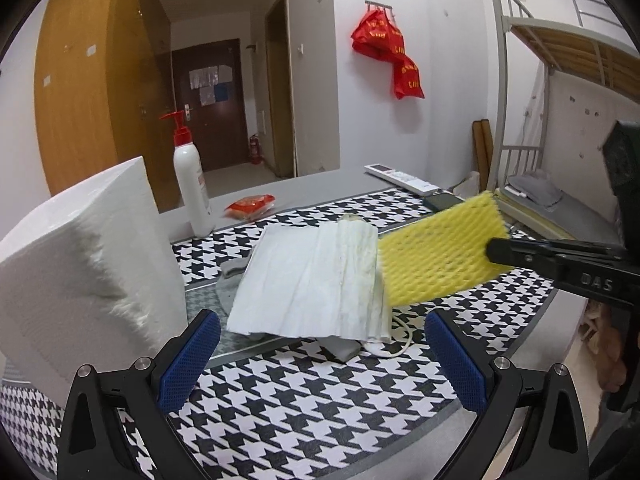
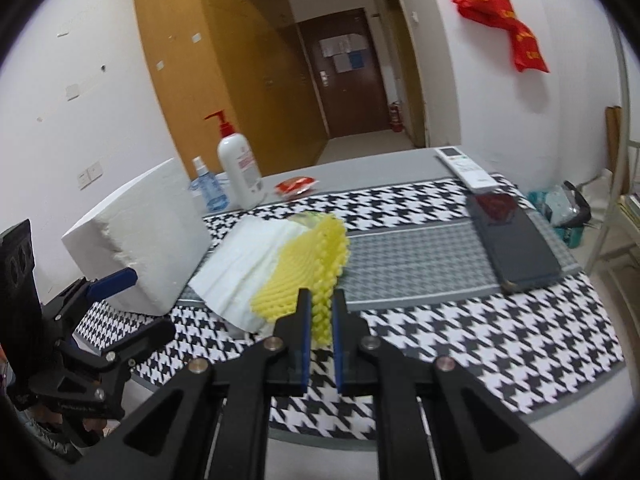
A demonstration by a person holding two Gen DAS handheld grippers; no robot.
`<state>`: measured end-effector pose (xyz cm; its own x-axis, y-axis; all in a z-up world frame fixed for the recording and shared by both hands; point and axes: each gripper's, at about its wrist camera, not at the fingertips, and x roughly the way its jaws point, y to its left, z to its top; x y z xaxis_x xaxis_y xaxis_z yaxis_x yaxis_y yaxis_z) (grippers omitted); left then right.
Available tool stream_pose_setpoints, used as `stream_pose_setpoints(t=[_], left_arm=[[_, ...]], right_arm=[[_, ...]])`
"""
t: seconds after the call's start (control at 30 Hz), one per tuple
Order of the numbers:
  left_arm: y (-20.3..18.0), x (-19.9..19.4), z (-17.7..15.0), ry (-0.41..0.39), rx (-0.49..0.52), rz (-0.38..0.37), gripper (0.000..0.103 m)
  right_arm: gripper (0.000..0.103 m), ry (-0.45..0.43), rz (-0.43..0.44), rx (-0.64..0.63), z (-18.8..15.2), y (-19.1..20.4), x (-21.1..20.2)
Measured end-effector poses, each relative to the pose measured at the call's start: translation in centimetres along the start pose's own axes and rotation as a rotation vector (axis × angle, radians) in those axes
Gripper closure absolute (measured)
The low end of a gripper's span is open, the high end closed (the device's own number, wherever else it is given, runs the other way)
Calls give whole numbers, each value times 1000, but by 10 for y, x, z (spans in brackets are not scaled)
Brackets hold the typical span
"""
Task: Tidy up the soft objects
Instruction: 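Lift the yellow foam net off the tissue stack and set it down beside it, then grasp the white tissue sheet with the left gripper and lift it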
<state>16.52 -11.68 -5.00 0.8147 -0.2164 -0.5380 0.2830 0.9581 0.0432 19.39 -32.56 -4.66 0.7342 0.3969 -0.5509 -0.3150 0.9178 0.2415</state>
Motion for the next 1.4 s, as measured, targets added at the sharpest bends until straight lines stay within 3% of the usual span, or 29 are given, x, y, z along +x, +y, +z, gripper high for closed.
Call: stream_pose_setpoints(t=[0.3, 0.37, 0.4, 0.43, 0.5, 0.63, 0.7, 0.87, 1.1, 1.4], left_arm=[[-5, 27, 9, 54, 32, 18, 1], [-7, 33, 11, 59, 34, 18, 1], [-7, 35, 11, 60, 35, 18, 1], [-7, 38, 12, 63, 37, 24, 1], [-6, 44, 13, 75, 35, 27, 4], [-6, 54, 14, 98, 37, 22, 8], [-7, 59, 13, 112, 43, 18, 17], [-5, 68, 12, 147, 43, 28, 28], [-5, 78, 8, 191, 54, 21, 64], [-4, 64, 13, 153, 64, -22, 95]], right_arm=[[91, 3, -108, 61, -15, -24, -12], [87, 6, -144, 80, -19, -30, -13], [77, 5, -166, 82, -21, -32, -13], [56, 1, -188, 84, -21, -33, -14], [32, -15, -207, 94, -22, -36, -17], [31, -21, -220, 105, -21, -42, -17], [31, -8, -217, 113, -22, -45, -13], [31, -1, -206, 107, -21, -43, -8], [31, 15, -202, 91, -20, -41, -1], [31, 21, -198, 96, -22, -40, 3]])
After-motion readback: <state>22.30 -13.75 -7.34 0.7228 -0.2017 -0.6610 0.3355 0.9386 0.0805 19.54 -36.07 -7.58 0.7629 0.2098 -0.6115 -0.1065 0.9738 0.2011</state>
